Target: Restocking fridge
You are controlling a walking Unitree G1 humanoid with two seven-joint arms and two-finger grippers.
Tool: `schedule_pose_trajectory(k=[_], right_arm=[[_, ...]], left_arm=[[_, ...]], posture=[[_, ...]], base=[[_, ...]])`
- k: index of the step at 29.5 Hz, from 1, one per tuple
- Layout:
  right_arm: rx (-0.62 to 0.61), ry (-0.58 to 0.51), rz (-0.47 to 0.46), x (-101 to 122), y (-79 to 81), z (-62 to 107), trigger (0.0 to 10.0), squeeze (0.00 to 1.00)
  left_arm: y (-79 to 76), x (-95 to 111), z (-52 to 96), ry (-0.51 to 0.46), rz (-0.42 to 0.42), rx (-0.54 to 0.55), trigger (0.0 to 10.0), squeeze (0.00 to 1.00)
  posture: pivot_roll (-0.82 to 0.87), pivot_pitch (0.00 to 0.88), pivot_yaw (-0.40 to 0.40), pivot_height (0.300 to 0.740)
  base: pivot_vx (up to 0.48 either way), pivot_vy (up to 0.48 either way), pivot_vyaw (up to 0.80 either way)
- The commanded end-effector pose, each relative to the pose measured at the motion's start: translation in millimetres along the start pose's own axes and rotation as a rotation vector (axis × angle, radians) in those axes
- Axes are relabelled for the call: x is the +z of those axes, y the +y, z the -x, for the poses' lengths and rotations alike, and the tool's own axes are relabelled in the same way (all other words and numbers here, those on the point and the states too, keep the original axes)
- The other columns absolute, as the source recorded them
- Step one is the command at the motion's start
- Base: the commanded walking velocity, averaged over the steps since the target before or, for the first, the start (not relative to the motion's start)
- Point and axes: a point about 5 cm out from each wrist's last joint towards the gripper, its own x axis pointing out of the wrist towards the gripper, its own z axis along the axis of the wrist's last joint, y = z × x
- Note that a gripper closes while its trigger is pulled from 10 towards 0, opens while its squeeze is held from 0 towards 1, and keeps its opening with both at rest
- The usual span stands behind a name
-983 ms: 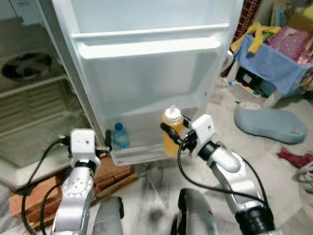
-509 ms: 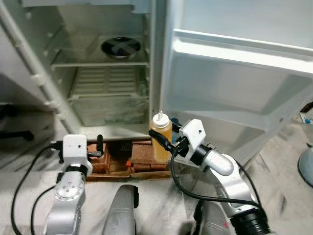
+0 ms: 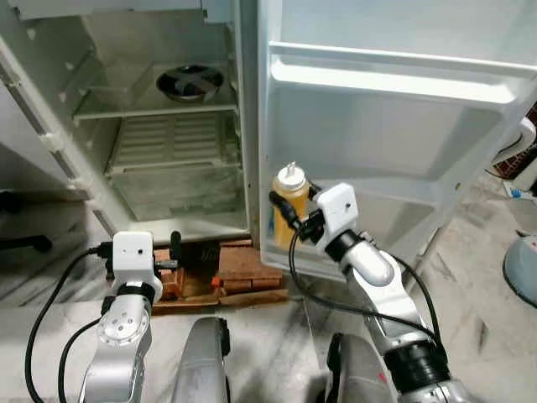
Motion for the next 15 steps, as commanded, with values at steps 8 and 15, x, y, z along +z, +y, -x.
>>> schedule_pose_trajectory(k=[8,15], right_arm=[[-0.048,-0.021,0.004,2.5,-4.3,-1.7,10.0,0.00],[-0.043,-0.030,0.011,2.3,-2.5,-1.8,10.0,0.00]], left_arm=[[-0.3,2.4,-1.0,-0.020,0.000,-0.018,10.0,0.00],[-1.6,1.9,-0.9,-0.016,0.002,-0.020,10.0,0.00]], posture=[[0.10,0.050,0.006,0.605],[0.10,0.051,0.004,0.605]], base=[[0.327,0.000,0.00],[0.464,0.000,0.00]])
